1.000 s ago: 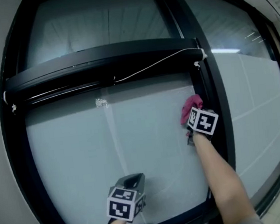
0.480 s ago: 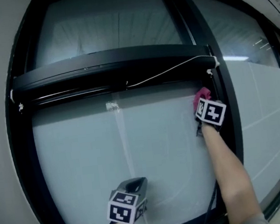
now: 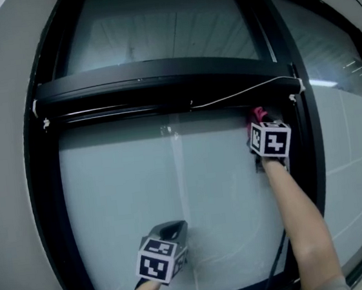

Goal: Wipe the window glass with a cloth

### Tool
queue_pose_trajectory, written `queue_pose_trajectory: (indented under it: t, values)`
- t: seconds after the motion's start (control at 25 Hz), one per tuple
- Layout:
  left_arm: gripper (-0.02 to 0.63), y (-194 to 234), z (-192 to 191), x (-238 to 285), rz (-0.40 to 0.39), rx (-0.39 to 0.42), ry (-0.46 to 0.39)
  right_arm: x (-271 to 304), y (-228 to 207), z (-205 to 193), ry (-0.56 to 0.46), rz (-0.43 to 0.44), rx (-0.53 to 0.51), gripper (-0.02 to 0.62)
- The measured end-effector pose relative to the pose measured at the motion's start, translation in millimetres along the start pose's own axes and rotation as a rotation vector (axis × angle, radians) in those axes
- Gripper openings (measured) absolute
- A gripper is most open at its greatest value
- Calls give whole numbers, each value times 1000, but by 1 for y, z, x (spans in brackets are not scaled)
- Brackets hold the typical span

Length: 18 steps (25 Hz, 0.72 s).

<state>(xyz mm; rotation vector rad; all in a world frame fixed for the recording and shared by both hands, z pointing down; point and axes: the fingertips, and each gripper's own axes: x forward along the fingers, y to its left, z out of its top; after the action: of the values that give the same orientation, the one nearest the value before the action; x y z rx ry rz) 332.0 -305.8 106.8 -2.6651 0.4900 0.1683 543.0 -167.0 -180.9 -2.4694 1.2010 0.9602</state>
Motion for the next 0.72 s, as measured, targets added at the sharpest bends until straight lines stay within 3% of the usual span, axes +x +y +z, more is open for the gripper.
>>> queue_pose_trajectory:
  t: [0.28, 0.72]
  values:
    - [8, 41, -9, -34, 69, 3, 14, -4, 103, 12, -44, 125, -43, 54]
    - [8, 110, -24, -95, 168, -26, 43, -17, 276, 25, -59, 324, 5, 54]
